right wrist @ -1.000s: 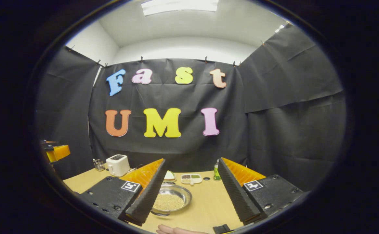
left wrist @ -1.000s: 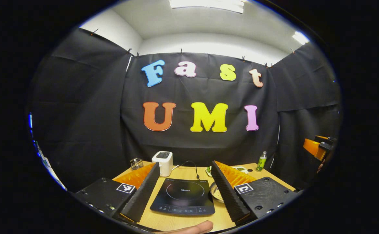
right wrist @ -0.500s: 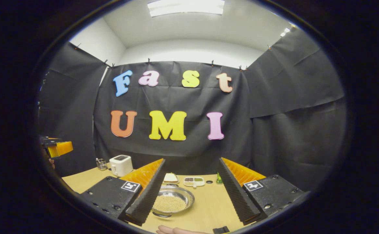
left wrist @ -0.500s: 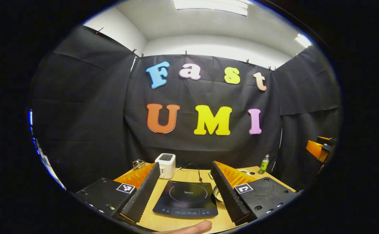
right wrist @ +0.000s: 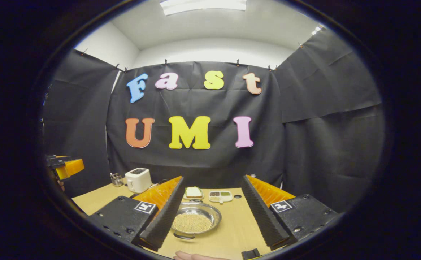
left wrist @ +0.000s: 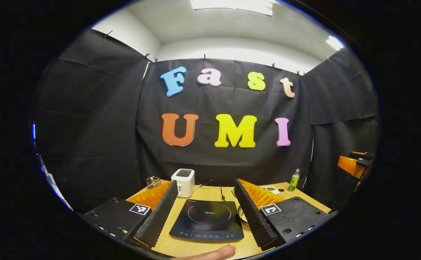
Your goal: First push the handle of the pot to place it horizontally, then grasp the pot with both hands and set it on the induction cooktop.
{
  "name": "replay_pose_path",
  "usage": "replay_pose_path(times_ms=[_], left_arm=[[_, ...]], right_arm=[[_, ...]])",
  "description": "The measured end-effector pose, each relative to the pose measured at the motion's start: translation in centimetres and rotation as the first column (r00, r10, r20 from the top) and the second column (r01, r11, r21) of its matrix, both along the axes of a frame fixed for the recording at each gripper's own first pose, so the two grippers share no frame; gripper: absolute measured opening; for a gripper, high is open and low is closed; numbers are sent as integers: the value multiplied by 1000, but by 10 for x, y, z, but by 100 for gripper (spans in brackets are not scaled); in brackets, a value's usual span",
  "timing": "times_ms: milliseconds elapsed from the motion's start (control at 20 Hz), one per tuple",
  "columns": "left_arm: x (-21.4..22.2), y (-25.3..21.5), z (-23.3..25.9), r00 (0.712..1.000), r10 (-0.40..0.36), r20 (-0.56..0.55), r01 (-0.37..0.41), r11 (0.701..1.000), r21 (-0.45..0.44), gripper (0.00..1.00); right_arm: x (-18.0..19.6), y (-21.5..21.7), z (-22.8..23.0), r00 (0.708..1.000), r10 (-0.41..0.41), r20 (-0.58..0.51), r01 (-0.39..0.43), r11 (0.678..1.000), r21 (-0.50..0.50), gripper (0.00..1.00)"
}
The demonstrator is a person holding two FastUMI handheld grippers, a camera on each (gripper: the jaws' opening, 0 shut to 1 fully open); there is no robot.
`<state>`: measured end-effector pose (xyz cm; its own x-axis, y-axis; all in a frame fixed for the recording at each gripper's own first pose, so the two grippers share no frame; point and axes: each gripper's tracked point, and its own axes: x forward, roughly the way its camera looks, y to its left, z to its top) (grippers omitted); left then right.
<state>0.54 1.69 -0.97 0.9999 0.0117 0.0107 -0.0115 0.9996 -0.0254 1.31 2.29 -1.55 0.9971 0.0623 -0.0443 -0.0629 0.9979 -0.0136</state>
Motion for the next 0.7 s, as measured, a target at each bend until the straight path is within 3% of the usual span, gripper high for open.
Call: replay_pose_path(times_ms=[200, 350, 450, 600, 700], left_arm=[[-5, -7, -7, 1000, -23, 4, 23, 1000, 9, 95], [-13, -12, -9, 999, -44, 15, 44, 999, 12, 95], [-17, -13, -9, 998, -57, 23, 56, 998, 15, 95], [-25, -9, -9, 998, -58, 38, 58, 998, 16, 95], [-29, -4, -9, 997, -55, 53, 54, 998, 11, 95]], right_arm=[[11, 14, -22, 998, 22, -56, -22, 1000, 10, 94], [24, 31, -48, 990, 56, -127, -54, 998, 13, 82], [33, 49, -64, 979, 104, -174, -103, 995, 15, 70], [48, 66, -94, 957, 145, -252, -142, 989, 30, 38], [58, 78, -113, 941, 158, -299, -155, 987, 32, 22]])
